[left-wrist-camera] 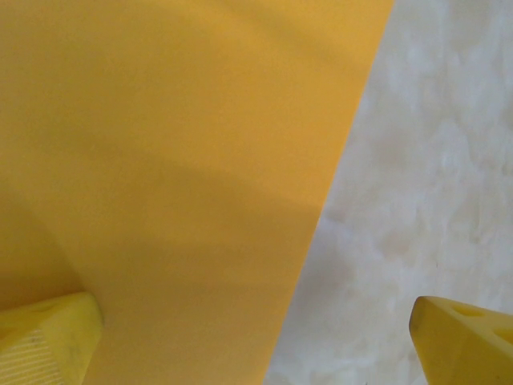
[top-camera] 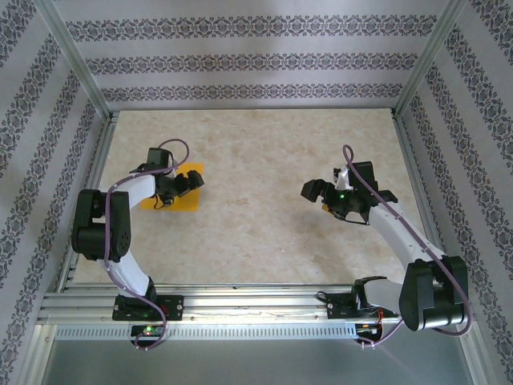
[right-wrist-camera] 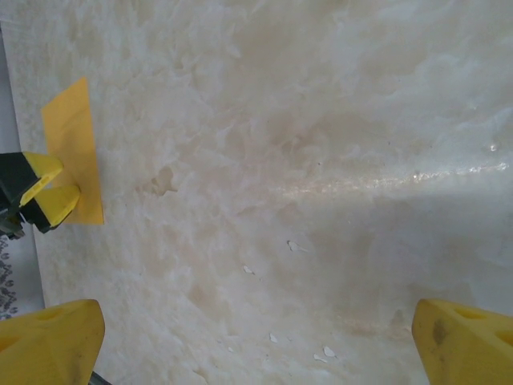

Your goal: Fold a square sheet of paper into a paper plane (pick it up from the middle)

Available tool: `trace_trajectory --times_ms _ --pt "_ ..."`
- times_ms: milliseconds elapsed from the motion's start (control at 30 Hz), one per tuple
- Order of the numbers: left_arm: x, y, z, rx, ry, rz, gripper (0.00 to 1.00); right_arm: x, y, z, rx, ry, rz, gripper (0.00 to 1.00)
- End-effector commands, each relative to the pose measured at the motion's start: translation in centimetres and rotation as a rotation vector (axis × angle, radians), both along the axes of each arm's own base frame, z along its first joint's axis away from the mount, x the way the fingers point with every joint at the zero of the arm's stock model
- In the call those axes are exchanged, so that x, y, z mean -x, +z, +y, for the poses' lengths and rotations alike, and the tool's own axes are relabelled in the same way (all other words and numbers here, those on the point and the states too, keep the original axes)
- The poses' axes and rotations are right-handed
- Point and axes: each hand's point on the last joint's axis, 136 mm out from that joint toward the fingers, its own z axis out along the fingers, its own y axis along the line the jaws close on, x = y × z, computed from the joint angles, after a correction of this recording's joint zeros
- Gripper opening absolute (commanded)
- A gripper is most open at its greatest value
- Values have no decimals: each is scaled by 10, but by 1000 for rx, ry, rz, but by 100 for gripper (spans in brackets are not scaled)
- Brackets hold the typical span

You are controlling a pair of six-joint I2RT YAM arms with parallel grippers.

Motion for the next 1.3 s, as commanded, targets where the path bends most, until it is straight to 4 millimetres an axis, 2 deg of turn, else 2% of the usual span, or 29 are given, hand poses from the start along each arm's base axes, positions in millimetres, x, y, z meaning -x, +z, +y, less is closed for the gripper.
trace_trajectory --times_ms 0,167,333,467,633,767,967,1100,1167,1267 --pt "53 -26 -9 38 7 179 100 17 -5 -1 7 32 16 98" --pt "71 -30 -25 65 -26 188 100 23 -6 -5 0 14 17 98" --pt "86 -29 -53 75 -100 208 100 21 -4 -4 -22 -2 22 98" --pt "86 -9 -56 32 -119 164 100 20 0 -4 -25 -1 17 98" --pt "73 32 -60 14 -212 44 100 14 5 -2 -31 1 4 98" --pt "58 45 -58 -21 -226 -9 100 11 8 -1 -43 1 4 98" --pt "38 28 -60 -56 -261 63 100 10 10 -1 -44 -1 -14 98" --pt "27 15 -59 -80 -270 112 100 7 4 0 -56 -21 -1 98" --pt "25 7 -56 -104 -262 132 99 5 2 2 -57 -21 3 98" --pt "34 -3 -55 -107 -251 171 99 1 3 4 -59 -27 -3 98"
